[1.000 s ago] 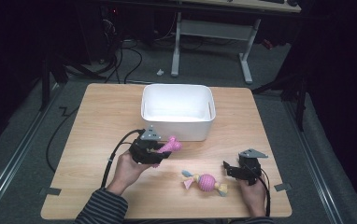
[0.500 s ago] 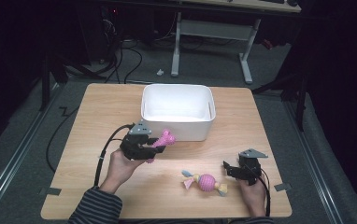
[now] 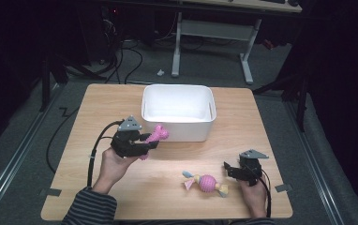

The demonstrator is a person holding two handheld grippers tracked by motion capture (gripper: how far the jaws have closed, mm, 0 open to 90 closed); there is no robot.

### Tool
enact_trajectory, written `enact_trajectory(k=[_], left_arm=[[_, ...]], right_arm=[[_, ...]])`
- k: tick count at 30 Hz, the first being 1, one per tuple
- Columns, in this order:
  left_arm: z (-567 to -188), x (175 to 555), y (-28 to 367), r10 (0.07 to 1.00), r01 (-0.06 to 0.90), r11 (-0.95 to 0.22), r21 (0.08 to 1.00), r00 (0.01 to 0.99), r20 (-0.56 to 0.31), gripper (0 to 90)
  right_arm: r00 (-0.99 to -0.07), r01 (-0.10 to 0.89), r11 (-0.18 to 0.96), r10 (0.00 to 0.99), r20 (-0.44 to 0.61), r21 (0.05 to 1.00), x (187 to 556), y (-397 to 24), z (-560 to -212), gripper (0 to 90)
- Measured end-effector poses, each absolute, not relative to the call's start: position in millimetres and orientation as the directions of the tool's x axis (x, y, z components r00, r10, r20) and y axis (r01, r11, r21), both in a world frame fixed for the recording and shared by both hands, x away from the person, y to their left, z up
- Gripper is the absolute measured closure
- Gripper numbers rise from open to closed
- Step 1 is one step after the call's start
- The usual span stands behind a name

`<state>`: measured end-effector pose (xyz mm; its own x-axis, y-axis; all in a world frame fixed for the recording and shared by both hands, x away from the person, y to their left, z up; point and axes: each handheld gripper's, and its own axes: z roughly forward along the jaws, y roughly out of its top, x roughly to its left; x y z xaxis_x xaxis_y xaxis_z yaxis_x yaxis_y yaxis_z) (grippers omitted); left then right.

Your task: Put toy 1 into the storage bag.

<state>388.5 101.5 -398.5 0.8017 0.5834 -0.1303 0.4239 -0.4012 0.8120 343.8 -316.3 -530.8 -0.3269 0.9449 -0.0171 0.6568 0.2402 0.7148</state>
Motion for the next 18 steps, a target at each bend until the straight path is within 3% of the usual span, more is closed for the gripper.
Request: enact_trajectory(k=[18], left_arm=[[-370, 396, 104, 0.598, 0.396, -0.378, 0.837, 0.794, -0.106, 59.2]], right_arm=[[-0.327, 0.657, 0.240, 0.945, -0.017, 0.715, 344, -316, -531, 24.0]])
